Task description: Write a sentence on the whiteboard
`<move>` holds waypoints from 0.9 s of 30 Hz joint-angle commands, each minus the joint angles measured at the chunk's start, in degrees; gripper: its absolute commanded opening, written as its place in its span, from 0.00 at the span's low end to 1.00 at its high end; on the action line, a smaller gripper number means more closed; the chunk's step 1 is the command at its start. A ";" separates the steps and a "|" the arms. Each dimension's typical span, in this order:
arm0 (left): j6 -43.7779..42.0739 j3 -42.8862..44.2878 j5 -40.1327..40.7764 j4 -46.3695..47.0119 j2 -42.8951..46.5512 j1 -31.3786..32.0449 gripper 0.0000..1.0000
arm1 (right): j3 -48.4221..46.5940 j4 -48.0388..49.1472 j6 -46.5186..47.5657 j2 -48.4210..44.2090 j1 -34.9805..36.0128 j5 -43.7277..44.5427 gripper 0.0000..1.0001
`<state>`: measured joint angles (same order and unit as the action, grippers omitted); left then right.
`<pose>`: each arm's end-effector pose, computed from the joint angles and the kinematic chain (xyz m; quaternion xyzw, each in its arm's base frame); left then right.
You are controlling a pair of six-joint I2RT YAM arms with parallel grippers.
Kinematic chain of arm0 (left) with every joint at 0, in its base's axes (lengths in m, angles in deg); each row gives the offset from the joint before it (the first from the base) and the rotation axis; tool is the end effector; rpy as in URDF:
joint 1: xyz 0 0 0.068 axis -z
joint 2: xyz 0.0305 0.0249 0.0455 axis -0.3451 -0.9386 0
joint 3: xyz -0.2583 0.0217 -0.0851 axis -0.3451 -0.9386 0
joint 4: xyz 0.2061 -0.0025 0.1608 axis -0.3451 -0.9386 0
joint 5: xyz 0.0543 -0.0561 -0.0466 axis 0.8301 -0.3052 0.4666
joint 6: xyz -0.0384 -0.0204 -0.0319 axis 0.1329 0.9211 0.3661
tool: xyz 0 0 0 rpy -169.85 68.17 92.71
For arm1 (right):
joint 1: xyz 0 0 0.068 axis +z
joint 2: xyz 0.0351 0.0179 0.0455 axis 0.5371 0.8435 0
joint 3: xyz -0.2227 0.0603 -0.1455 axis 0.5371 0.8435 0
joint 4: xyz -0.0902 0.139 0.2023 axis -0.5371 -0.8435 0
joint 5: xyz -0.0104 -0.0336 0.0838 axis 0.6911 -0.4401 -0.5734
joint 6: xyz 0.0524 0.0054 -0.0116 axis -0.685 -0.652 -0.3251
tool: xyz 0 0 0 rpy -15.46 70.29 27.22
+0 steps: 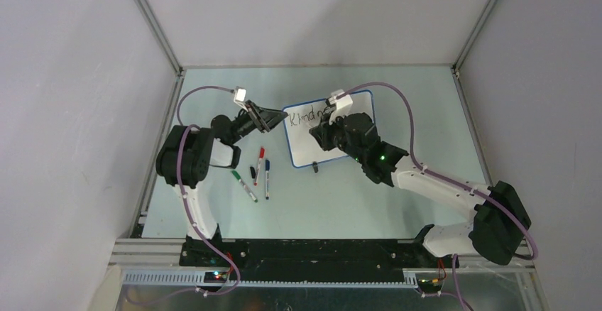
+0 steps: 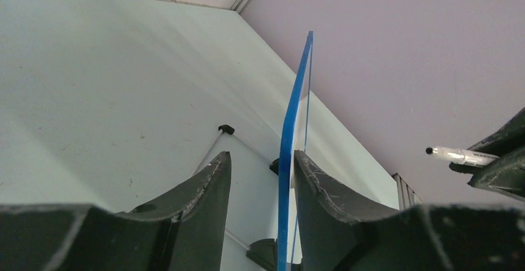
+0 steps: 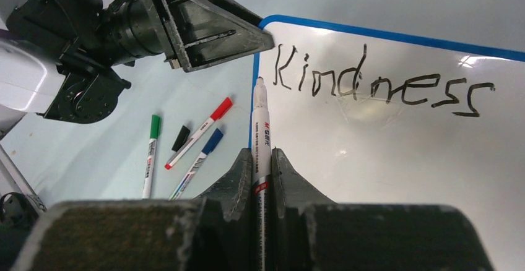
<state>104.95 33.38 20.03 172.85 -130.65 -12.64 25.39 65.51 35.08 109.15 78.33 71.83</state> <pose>0.3431 -0.0711 0.1683 0.0812 0.6421 -0.5543 0.5233 0.2189 0.2208 0.3083 -0.2015 0.7616 0.2667 0.5552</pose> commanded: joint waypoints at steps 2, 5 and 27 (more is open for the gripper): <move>-1.10 -0.02 -2.02 2.90 1.96 1.18 0.45 | 1.26 3.61 1.92 -0.49 1.97 6.58 0.00; -1.51 0.02 -2.58 2.90 2.26 1.53 0.38 | 1.43 3.73 1.82 -0.08 2.01 7.25 0.00; -3.28 -2.01 -1.50 2.90 4.06 1.51 0.01 | -0.10 1.51 -2.65 0.69 -0.59 -0.79 0.00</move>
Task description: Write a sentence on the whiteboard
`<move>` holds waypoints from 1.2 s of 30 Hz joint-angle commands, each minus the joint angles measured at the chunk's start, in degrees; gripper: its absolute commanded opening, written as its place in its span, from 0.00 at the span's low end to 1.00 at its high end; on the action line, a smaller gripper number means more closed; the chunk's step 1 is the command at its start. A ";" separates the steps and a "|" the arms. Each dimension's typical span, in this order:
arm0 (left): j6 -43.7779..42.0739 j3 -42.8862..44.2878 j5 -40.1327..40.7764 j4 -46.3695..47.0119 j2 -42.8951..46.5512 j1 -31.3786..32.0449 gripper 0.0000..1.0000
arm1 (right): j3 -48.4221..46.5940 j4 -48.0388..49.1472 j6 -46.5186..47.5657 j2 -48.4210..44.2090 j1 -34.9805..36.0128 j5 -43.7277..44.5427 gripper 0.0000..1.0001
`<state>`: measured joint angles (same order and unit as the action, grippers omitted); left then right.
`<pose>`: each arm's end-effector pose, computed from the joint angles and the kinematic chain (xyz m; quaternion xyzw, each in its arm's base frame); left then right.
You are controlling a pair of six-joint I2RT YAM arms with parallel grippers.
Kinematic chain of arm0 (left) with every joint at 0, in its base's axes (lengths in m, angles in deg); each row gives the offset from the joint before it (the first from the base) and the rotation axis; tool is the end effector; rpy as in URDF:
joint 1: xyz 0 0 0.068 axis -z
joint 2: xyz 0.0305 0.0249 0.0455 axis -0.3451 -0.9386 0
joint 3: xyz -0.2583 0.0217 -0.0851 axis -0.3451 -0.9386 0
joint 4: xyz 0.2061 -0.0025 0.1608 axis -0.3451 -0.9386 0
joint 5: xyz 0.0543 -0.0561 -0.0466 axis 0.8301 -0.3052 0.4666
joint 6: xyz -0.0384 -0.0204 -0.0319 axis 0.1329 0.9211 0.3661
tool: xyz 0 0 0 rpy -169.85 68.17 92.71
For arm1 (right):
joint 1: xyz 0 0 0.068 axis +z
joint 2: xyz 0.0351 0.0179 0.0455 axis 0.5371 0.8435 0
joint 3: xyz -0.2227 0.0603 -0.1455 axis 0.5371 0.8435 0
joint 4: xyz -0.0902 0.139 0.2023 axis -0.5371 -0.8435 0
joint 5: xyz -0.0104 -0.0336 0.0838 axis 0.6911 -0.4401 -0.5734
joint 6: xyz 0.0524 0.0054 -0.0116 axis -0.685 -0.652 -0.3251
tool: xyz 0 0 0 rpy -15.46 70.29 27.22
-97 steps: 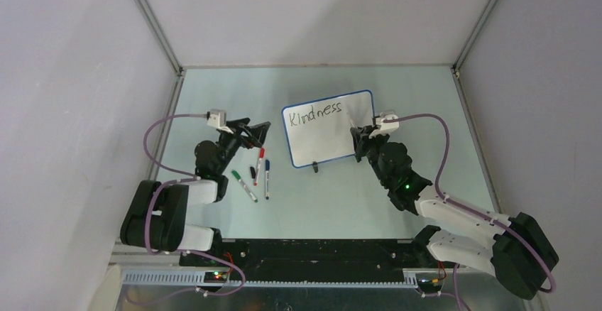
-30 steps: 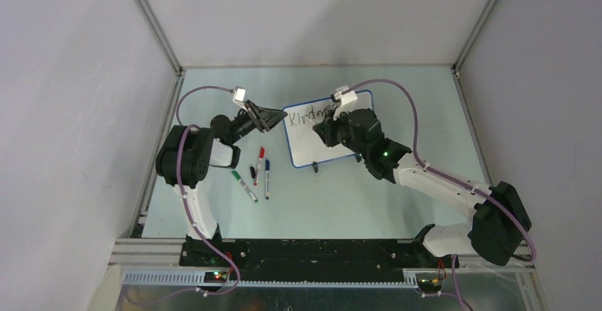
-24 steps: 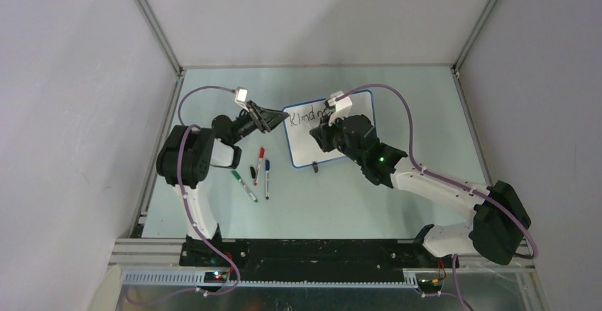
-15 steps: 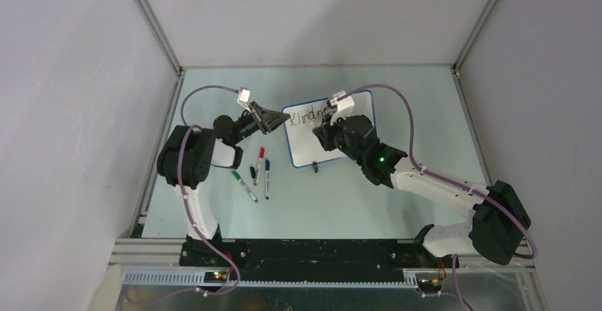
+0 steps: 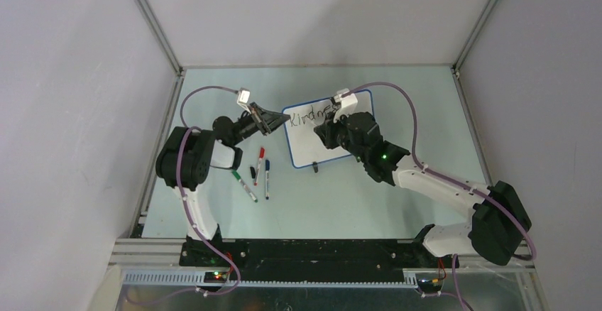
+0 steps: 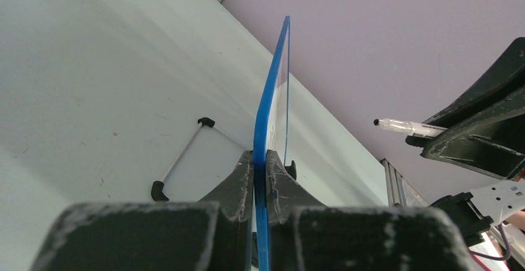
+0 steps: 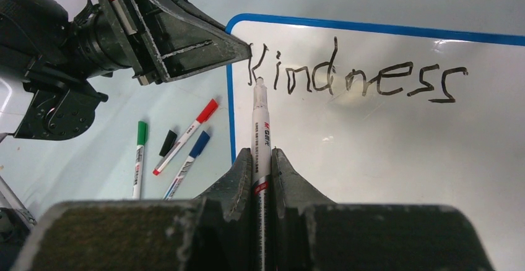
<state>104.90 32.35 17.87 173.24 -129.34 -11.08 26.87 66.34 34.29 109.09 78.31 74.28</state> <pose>0.3351 -0.0804 0.1720 0.1073 0.6377 -0.5677 0.5094 0.2189 0.2185 0.3010 -0.1844 0.7688 0.2533 0.5576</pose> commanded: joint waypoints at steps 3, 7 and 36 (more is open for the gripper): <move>-3.18 -1.03 0.73 2.51 2.68 -0.04 0.00 | -3.02 -0.29 -2.23 2.22 -0.26 -4.58 0.00; -3.16 -1.14 0.76 2.51 2.87 -0.04 0.00 | -5.98 -3.61 -0.90 5.25 2.14 -2.51 0.00; -2.80 -2.56 1.24 2.59 3.71 -0.51 0.24 | -8.61 -7.02 -2.19 11.22 4.09 2.56 0.00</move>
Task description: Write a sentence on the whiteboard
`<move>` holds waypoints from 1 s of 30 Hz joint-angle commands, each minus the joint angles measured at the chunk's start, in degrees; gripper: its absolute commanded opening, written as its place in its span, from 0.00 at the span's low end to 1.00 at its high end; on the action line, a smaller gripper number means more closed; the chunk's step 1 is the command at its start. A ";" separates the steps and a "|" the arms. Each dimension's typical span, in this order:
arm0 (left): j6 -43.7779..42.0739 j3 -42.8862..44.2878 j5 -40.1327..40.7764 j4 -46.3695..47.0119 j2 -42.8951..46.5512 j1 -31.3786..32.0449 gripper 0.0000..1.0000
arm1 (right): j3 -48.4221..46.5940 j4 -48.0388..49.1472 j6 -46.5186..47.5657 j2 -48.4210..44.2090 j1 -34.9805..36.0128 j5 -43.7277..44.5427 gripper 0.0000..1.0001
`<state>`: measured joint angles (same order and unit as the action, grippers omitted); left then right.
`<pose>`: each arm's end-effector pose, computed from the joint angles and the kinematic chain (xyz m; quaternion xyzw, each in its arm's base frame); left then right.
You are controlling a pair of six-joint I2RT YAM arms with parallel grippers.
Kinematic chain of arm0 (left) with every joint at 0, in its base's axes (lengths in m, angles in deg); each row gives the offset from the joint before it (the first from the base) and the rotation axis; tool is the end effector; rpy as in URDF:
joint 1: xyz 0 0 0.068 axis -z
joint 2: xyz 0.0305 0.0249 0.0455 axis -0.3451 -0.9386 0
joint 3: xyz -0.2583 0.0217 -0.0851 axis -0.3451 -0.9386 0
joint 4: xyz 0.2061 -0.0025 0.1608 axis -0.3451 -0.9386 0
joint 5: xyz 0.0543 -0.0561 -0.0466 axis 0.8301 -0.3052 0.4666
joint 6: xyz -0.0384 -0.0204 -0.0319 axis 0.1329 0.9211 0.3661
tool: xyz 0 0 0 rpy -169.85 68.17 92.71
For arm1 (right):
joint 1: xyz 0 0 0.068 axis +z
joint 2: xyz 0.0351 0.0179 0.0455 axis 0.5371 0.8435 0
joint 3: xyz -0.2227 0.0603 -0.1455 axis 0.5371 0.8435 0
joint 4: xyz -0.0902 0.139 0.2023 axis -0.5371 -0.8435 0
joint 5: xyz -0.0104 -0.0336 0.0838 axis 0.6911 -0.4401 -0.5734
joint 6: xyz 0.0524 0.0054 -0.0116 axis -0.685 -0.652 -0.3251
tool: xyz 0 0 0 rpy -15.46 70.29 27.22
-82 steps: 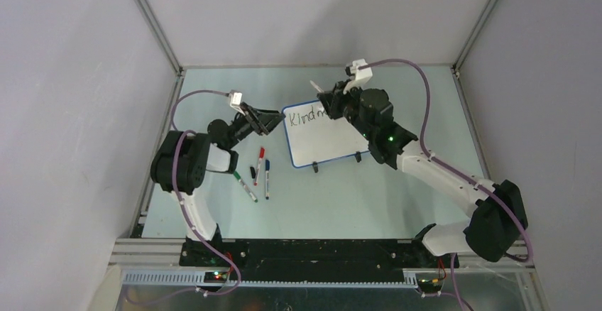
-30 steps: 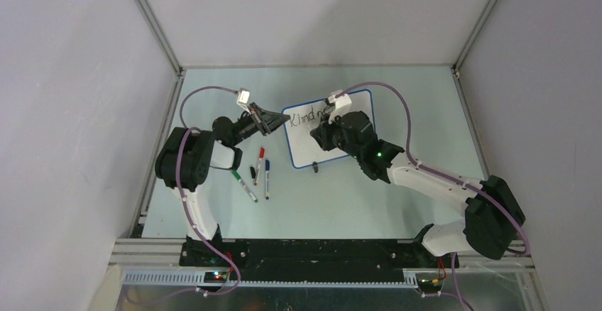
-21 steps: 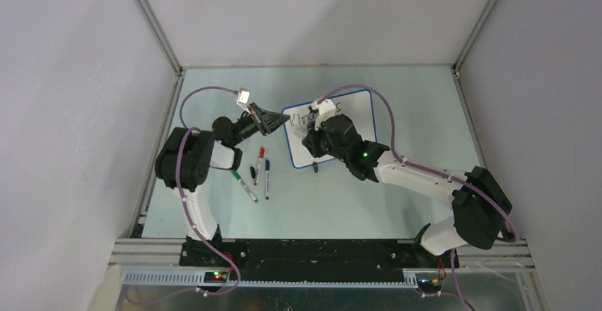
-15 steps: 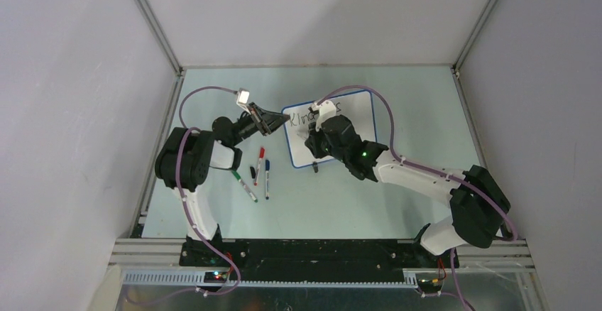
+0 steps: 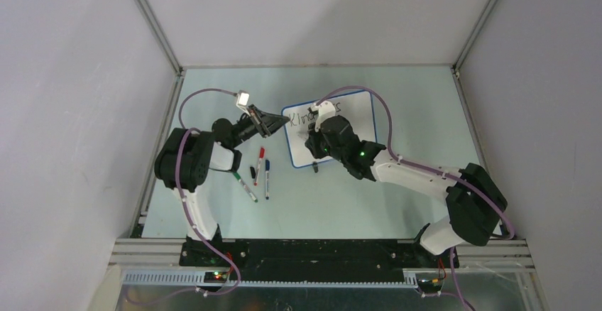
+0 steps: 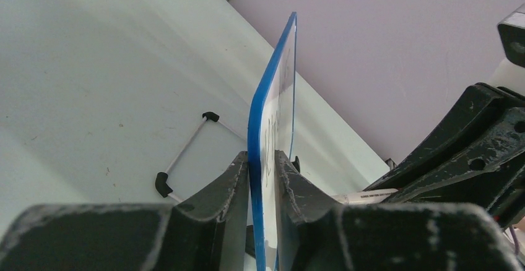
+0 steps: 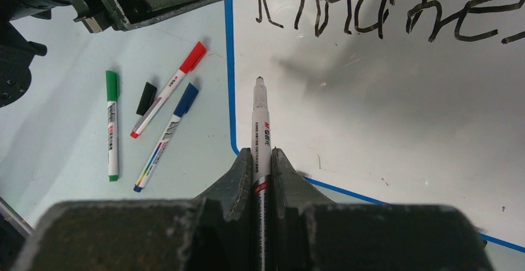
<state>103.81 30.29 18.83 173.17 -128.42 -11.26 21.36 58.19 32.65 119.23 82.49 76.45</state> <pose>0.3282 -0.0778 0.1689 0.1010 0.6431 -0.5591 0.5134 0.2247 0.2584 0.2659 -0.2166 0.8244 0.2147 0.4767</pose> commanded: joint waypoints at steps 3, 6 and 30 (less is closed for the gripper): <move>-1.65 -0.32 0.18 2.66 2.69 -0.33 0.11 | -3.97 0.57 -0.70 1.91 -0.03 0.60 0.00; -1.54 -0.19 0.06 2.66 2.58 -0.36 0.00 | -4.23 0.42 -0.79 2.32 -0.01 1.06 0.00; -1.54 -0.17 0.15 2.70 2.57 -0.39 0.00 | -7.04 -3.25 -1.45 5.46 0.51 3.05 0.00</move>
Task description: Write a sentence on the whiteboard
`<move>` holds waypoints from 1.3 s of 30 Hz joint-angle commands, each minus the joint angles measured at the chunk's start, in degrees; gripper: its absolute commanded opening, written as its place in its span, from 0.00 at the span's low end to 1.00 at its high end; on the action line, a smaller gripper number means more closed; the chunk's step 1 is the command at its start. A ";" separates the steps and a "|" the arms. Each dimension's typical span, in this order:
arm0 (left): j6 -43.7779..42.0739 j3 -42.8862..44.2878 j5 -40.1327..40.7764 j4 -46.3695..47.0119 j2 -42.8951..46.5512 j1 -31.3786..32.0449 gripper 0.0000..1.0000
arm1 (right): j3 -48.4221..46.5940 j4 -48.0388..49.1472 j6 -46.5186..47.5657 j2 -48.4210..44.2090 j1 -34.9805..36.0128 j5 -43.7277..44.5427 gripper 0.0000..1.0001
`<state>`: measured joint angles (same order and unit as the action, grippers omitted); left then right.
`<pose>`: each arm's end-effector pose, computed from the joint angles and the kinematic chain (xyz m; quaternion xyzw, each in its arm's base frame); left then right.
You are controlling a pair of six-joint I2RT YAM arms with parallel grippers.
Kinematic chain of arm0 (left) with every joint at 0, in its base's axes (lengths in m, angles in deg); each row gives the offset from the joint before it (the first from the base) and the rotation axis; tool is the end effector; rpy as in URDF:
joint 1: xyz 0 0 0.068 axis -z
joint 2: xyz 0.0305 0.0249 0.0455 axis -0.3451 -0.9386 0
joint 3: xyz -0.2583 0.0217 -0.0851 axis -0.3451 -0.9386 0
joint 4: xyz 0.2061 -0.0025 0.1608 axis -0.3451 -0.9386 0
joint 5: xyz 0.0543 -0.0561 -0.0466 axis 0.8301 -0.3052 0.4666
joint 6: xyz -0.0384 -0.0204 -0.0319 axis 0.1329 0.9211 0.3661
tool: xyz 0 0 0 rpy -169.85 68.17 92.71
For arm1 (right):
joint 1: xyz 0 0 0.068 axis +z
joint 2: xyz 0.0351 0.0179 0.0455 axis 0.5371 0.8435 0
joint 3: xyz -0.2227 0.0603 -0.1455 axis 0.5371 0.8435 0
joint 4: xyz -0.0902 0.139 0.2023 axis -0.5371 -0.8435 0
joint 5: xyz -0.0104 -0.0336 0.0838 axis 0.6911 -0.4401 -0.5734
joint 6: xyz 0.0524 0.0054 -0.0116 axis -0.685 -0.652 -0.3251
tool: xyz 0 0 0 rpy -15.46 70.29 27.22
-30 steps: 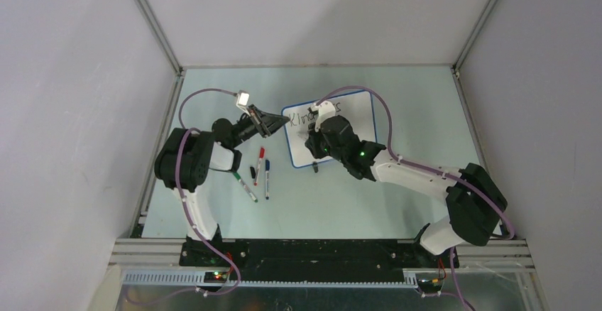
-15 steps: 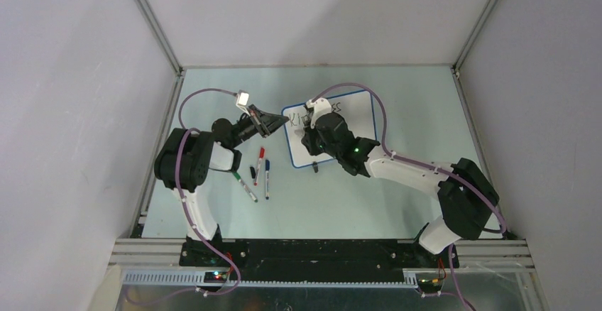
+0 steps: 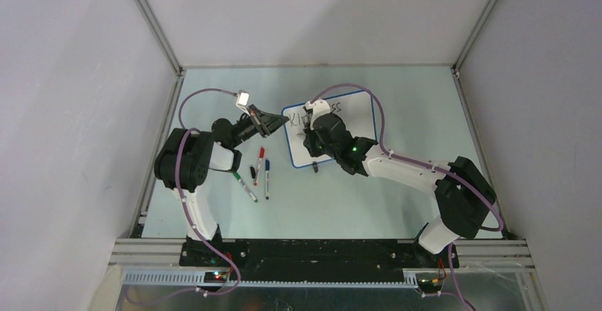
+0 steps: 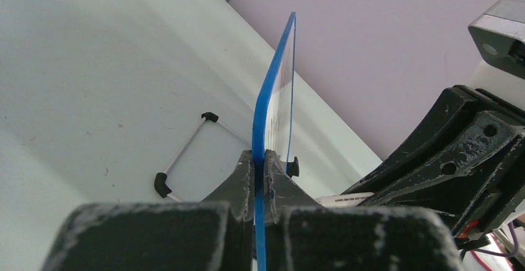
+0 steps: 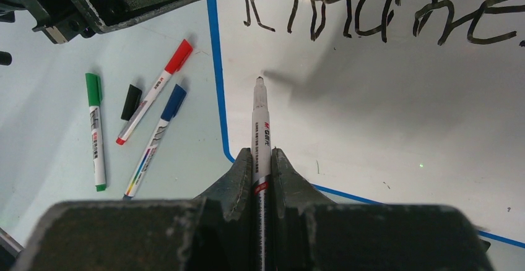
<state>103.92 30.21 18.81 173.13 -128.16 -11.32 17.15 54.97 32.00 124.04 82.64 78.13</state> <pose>0.3278 -0.0774 0.1700 0.1008 0.6425 -0.5594 0.5139 0.2361 0.2719 0.2578 -0.2132 0.8417 0.1902 0.4582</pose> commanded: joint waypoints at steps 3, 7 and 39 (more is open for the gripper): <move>-1.65 -0.08 0.21 2.71 2.30 -0.31 0.00 | -3.24 -0.15 -0.73 1.06 0.37 1.25 0.00; -1.65 -0.08 0.24 2.70 2.28 -0.38 0.00 | -3.61 0.01 -0.51 1.42 0.56 0.95 0.00; -1.73 -0.01 0.31 2.70 2.31 -0.38 0.00 | -6.59 -4.65 -2.63 3.73 0.20 2.86 0.00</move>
<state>103.92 30.21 18.85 173.11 -128.16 -11.32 13.21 51.56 30.58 127.01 82.99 79.33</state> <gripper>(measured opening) 0.021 0.141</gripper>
